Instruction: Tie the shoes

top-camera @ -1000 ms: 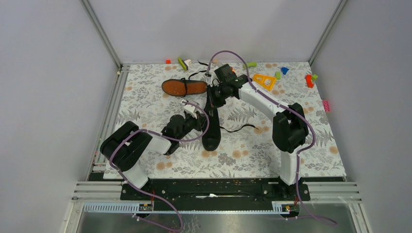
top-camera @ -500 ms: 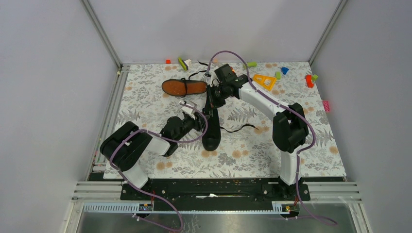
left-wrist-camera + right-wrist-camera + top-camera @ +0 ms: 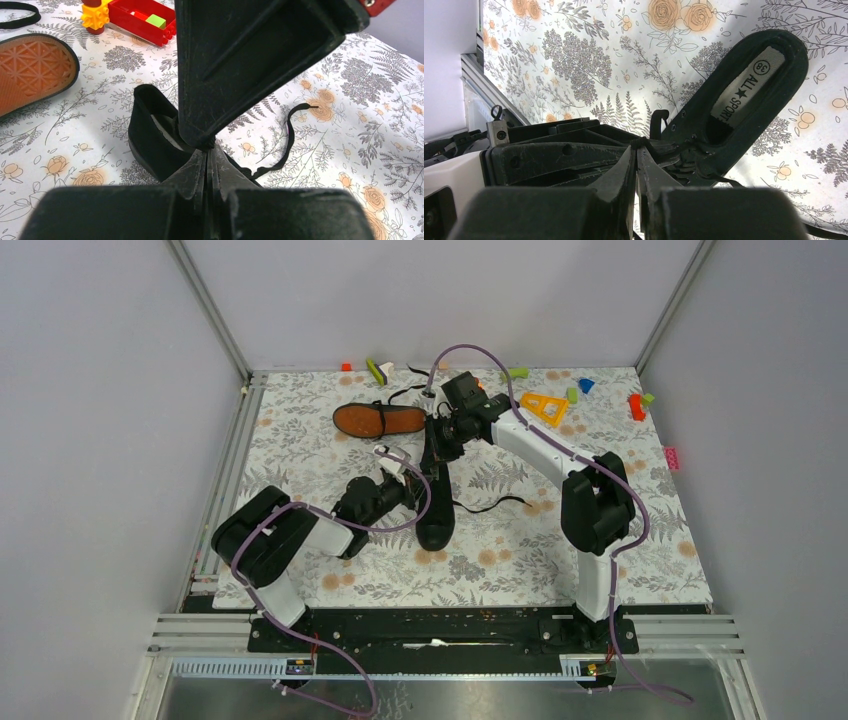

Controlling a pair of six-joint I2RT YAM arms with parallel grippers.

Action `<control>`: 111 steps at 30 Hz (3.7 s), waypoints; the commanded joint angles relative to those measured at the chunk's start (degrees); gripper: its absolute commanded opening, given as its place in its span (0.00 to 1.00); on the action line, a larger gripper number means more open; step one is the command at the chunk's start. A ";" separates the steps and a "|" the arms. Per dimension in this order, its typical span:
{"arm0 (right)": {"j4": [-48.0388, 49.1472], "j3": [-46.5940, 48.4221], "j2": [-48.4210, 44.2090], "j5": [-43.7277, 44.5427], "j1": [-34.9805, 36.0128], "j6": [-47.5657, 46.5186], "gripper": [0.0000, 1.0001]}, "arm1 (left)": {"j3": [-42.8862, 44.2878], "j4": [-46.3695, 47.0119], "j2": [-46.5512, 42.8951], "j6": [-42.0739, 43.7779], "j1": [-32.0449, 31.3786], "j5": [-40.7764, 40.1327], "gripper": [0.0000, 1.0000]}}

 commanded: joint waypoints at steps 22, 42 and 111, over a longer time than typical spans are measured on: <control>11.30 -16.32 -14.52 5.63 -3.60 4.10 0.59 | 1.14 2.22 -0.01 -0.06 0.55 2.88 0.00; 42.31 -60.35 -31.63 30.82 1.48 69.64 0.65 | -0.89 6.24 -0.89 -1.69 0.81 -0.52 0.00; 64.70 -65.16 -30.51 22.93 -2.54 37.63 0.57 | 1.35 9.37 4.88 -11.72 4.10 -1.41 0.04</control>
